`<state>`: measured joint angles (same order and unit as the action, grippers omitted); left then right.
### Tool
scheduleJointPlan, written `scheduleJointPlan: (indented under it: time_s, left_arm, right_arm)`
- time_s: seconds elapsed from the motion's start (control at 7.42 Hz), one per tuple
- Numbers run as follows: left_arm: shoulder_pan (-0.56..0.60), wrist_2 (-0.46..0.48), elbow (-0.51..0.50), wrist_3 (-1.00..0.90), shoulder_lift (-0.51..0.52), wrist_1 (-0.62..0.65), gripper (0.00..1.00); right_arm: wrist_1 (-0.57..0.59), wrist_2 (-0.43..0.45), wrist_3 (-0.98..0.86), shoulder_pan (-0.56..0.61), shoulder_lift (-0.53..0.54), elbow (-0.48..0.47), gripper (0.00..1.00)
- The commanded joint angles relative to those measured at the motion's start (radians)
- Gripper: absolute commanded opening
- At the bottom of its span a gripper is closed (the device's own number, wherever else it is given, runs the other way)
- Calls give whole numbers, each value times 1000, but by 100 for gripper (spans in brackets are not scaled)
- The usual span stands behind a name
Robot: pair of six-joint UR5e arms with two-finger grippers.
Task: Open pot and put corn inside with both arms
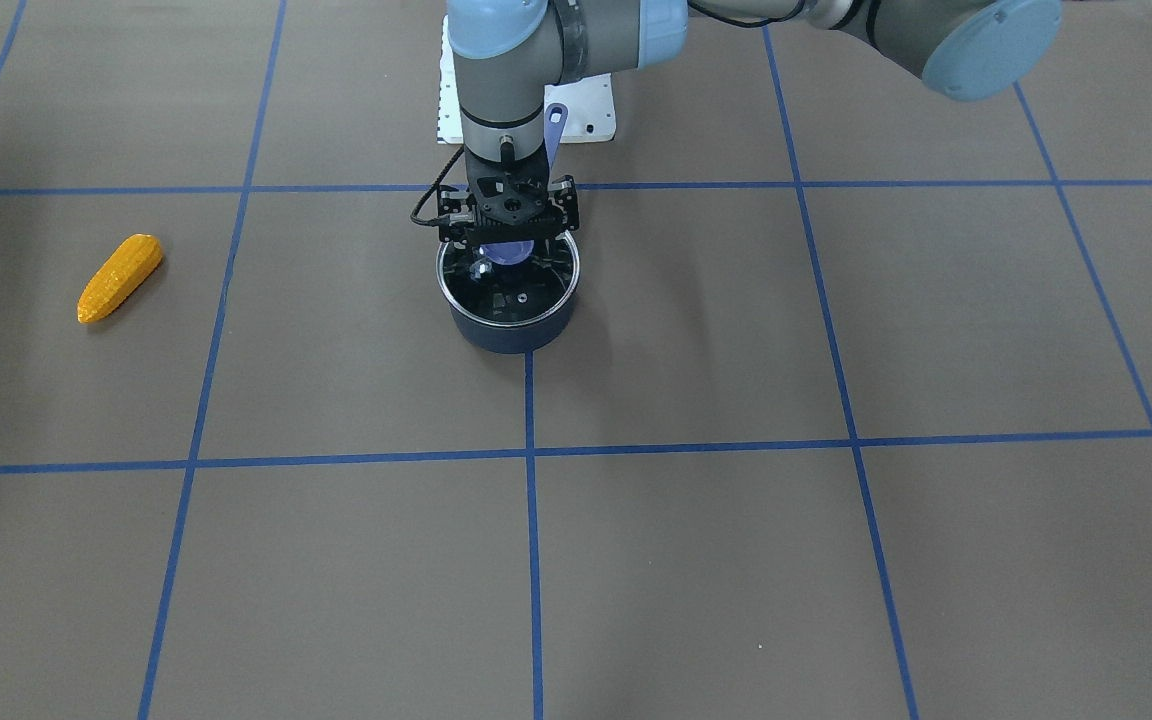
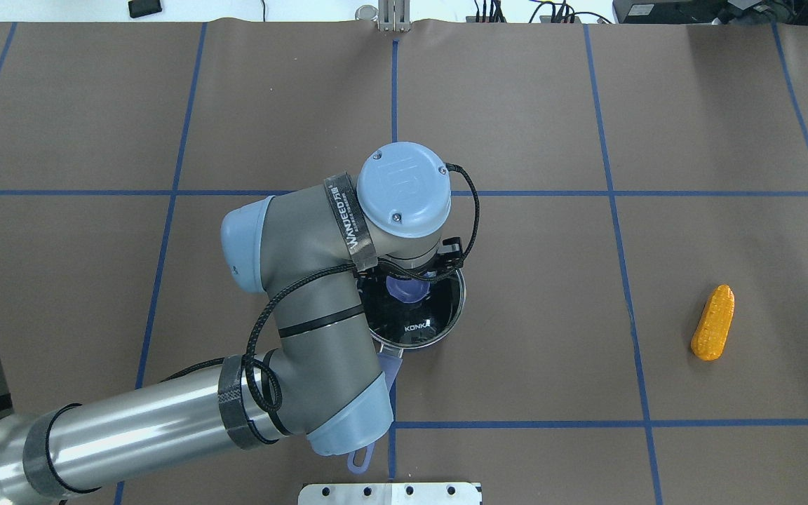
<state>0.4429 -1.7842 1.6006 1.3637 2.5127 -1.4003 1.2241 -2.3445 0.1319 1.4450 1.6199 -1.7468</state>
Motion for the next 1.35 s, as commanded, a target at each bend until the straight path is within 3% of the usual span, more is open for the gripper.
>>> scheduleJointPlan:
  time_s: [0.0,0.54,0.67,0.94,1.08,1.21]
  left_arm:
    - [-1,2,4,0,3,-2,79]
    - [-3,3,4,0,1,-2,74]
    - [-3,3,5,0,3,-2,62]
    - [-1,2,39,-2,-5,7,12]
    - [-1,0,57,-5,-5,10,0]
    - [3,-1,93,-30,-3,41,0]
  right_arm:
    - [0,1,0,0,0,1,100]
    - [0,1,0,-2,1,1,100]
    - [0,1,0,-2,1,1,100]
    - [0,-1,0,-2,1,0,100]
    - [0,-1,0,-2,0,0,100]
    - [0,-1,0,-2,1,0,100]
